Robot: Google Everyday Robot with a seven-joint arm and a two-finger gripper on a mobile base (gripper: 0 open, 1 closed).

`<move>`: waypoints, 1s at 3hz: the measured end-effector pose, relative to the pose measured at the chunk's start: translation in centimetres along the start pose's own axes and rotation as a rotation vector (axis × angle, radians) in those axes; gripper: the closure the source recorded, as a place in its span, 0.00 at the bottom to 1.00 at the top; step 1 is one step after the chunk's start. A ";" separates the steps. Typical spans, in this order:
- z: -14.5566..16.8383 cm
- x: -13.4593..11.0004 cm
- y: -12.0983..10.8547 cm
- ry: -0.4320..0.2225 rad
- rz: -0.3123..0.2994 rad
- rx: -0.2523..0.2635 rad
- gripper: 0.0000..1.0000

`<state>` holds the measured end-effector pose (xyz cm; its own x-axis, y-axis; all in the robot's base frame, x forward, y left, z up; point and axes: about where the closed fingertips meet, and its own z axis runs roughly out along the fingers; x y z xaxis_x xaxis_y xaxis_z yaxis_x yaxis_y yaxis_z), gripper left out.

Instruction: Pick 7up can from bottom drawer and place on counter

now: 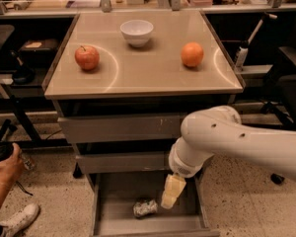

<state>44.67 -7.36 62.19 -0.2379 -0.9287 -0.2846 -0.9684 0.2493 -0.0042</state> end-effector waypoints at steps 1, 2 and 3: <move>6.9 -0.9 -0.9 0.002 -0.003 -0.014 0.00; 6.9 -0.9 -0.9 0.002 -0.003 -0.014 0.00; 9.6 -0.9 1.1 0.001 -0.038 -0.050 0.00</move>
Offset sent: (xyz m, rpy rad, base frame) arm 0.0235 0.0354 -0.0893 0.0017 0.0156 0.0076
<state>44.58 -3.63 53.25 -0.2005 -0.9376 -0.2840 -0.9793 0.1996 0.0324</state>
